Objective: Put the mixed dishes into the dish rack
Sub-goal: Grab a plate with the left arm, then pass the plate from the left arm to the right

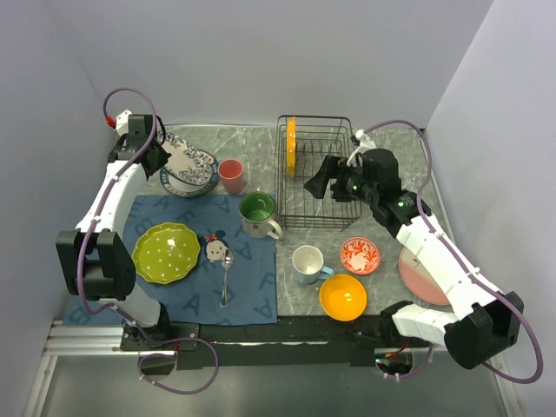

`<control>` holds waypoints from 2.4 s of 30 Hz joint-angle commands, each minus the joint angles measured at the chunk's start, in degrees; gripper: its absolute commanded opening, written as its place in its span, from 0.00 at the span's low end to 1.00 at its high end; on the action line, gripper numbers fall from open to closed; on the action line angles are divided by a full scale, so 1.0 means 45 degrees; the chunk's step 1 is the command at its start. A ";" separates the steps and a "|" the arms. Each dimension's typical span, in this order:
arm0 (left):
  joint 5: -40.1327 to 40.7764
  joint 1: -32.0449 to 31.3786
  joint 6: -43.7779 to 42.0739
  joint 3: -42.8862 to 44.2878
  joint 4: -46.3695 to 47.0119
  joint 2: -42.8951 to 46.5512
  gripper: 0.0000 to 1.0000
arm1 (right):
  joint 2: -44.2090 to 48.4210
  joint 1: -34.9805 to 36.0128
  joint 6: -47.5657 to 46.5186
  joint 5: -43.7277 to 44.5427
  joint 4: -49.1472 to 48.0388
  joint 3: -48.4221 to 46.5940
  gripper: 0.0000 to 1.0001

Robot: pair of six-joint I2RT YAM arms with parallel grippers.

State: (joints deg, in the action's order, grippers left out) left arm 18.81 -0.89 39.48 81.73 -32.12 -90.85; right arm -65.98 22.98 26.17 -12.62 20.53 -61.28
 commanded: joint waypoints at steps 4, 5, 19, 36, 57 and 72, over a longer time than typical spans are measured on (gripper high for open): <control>-0.1034 -0.0136 -0.0180 0.1758 0.0615 0.1984 0.01 | 0.0169 0.0790 -0.1224 -0.1999 -0.1516 -0.1479 0.97; -0.1286 -0.0135 -0.0181 0.1875 0.0556 0.2121 0.01 | 0.0111 0.0927 -0.1362 -0.2116 -0.1613 -0.1577 0.97; -0.3317 -0.0759 -0.0083 0.1799 0.0204 0.3625 0.01 | -0.1529 0.4715 -0.4894 -0.0248 -0.1614 -0.3900 0.97; -0.5409 -0.2517 0.1030 0.0450 0.0946 0.4720 0.01 | -0.4479 0.7295 -0.7299 0.4714 -0.2082 -0.5914 0.96; -0.5214 -0.2889 0.2183 0.0469 0.0673 0.4856 0.01 | -0.7252 0.9502 -1.0249 0.8719 -0.3917 -0.6833 0.91; -0.5273 -0.2870 0.2007 0.0685 0.0243 0.4817 0.01 | -0.8464 0.9522 -1.1246 1.1359 -0.6536 -0.6169 0.81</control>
State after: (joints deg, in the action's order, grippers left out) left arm -2.98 -13.58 45.95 81.76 -38.85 -72.49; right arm -104.33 65.98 -23.68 35.09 -4.34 -89.45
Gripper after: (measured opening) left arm 0.043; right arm 0.831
